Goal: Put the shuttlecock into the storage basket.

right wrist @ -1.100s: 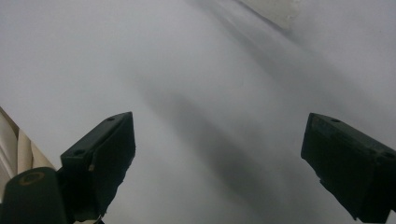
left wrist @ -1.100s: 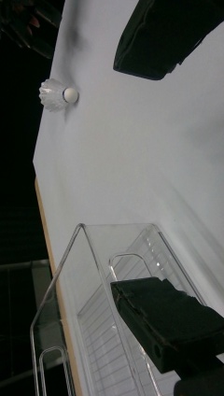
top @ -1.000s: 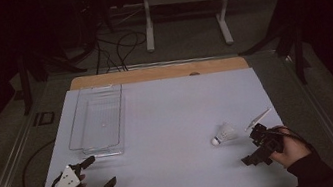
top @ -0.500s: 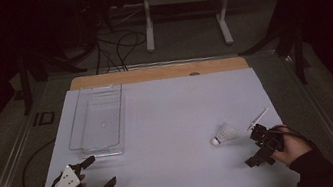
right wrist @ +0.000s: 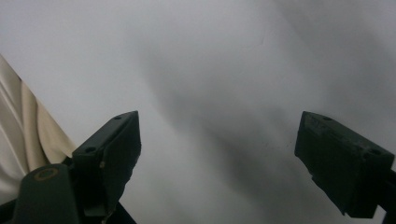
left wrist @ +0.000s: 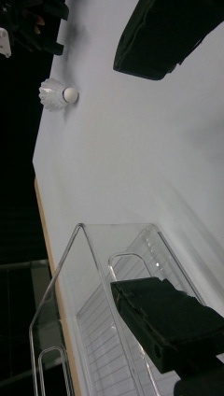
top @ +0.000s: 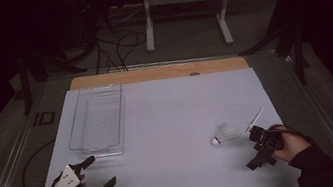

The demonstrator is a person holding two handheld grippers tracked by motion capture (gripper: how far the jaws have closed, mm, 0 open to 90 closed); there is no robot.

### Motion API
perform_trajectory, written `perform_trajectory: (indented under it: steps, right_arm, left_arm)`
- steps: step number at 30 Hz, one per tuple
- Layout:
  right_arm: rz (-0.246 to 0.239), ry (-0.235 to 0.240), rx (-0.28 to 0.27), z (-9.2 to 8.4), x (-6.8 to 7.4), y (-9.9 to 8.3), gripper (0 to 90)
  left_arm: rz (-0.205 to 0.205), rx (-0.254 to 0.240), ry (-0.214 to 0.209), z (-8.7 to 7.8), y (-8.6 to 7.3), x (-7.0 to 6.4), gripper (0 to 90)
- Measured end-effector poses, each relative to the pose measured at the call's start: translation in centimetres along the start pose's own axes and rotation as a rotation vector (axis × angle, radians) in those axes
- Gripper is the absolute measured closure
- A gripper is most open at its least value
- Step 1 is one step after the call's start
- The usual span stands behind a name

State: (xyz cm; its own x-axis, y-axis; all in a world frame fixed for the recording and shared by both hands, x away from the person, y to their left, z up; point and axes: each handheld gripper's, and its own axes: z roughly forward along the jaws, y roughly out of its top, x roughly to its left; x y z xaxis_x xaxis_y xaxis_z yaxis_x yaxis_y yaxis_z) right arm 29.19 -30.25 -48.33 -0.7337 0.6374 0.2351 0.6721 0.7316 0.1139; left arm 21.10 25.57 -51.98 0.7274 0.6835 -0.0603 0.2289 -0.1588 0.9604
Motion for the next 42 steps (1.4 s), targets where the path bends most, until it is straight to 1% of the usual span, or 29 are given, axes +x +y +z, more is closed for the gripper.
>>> perform_trajectory:
  steps: [1,4,5,6,7,8,11,13,15,17,18,20,21,24,26,28,29,31,32,33,36,37,40,41,42]
  right_arm:
    - [-0.011,-0.001,0.013,0.2,0.0,0.1,14.3]
    - [-0.021,-0.008,0.023,0.2,0.0,0.3,14.3]
    - [-0.031,0.002,0.035,0.2,0.0,0.4,14.2]
    - [-0.031,0.002,0.035,0.2,0.0,0.4,14.2]
    - [-0.046,-0.001,0.039,0.1,0.0,0.4,13.4]
    - [-0.042,-0.001,0.044,0.1,0.0,0.5,12.8]
    - [-0.068,-0.017,0.047,-0.1,-0.2,0.6,12.6]
    - [-0.074,-0.018,0.046,-0.2,-0.3,0.7,12.5]
    - [-0.095,-0.009,0.039,-0.3,-0.5,0.7,12.5]
    - [-0.096,-0.009,0.040,-0.4,-0.6,0.8,12.7]
    - [-0.105,-0.013,0.046,-0.4,-0.7,0.8,13.0]
    - [-0.104,-0.007,0.061,-0.5,-0.7,1.0,12.9]
    - [-0.116,-0.006,0.059,-0.5,-0.7,1.0,12.7]
    - [-0.112,-0.004,0.057,-0.6,-0.8,1.2,12.2]
    - [-0.108,-0.011,0.047,-0.7,-0.8,1.4,13.3]
    - [-0.114,-0.011,0.046,-0.7,-0.8,1.5,13.0]
    - [-0.138,-0.026,0.048,-0.8,-0.8,1.6,12.5]
    - [-0.132,-0.025,0.058,-0.7,-0.8,1.7,11.9]
    - [-0.144,-0.038,0.064,-0.6,-0.7,1.8,12.0]
    - [-0.137,-0.057,0.062,-0.6,-0.6,1.9,11.9]
    - [-0.128,-0.048,0.057,-0.5,-0.7,2.1,12.5]
    - [-0.140,-0.045,0.051,-0.5,-0.7,2.3,12.7]
    - [-0.144,-0.053,0.048,-0.4,-0.7,2.5,12.9]
    - [-0.160,-0.065,0.046,-0.4,-0.7,2.7,12.7]
    - [-0.160,-0.069,0.045,-0.5,-0.6,2.8,12.7]
  left_arm:
    - [-0.002,0.000,-0.001,0.0,0.0,0.0,0.1]
    - [-0.002,0.001,0.000,0.0,0.0,0.0,0.1]
    - [-0.001,0.001,0.000,0.0,0.0,0.0,0.1]
    - [-0.001,0.001,0.000,0.0,0.0,0.0,0.1]
    - [-0.003,0.000,-0.002,0.0,0.0,0.0,0.1]
    - [-0.004,0.001,-0.002,0.0,0.0,0.0,0.1]
    - [-0.003,0.001,-0.002,0.0,0.0,0.0,0.1]
    - [-0.002,0.001,-0.001,0.0,0.0,0.0,0.1]
    - [-0.002,0.002,-0.002,0.0,0.0,0.0,0.1]
    - [-0.002,0.003,-0.002,0.0,0.0,0.0,0.1]
    - [-0.002,0.003,-0.002,0.0,0.0,0.0,0.1]
    - [-0.002,0.005,-0.003,0.0,0.0,0.0,0.1]
    - [-0.001,0.005,-0.003,0.0,0.0,0.0,0.1]
    - [-0.001,0.003,-0.003,0.0,0.0,0.0,0.1]
    - [-0.002,0.005,-0.003,0.0,0.0,0.0,0.1]
    - [-0.002,0.005,-0.004,0.0,0.0,0.0,0.1]
    - [-0.002,0.005,-0.004,0.0,0.0,0.0,0.1]
    - [-0.001,0.005,-0.004,0.0,0.0,0.0,0.1]
    - [-0.001,0.005,-0.004,0.0,0.0,0.0,0.1]
    - [-0.002,0.004,-0.005,0.0,0.0,0.0,0.1]
    - [-0.002,0.004,-0.004,0.0,0.0,0.0,0.1]
    - [-0.004,0.006,-0.005,0.0,0.0,0.0,0.1]
    - [-0.003,0.006,-0.006,0.0,0.0,0.0,0.1]
    - [-0.002,0.006,-0.005,0.0,0.0,0.0,0.1]
    - [-0.002,0.006,-0.005,0.0,0.0,0.0,0.1]
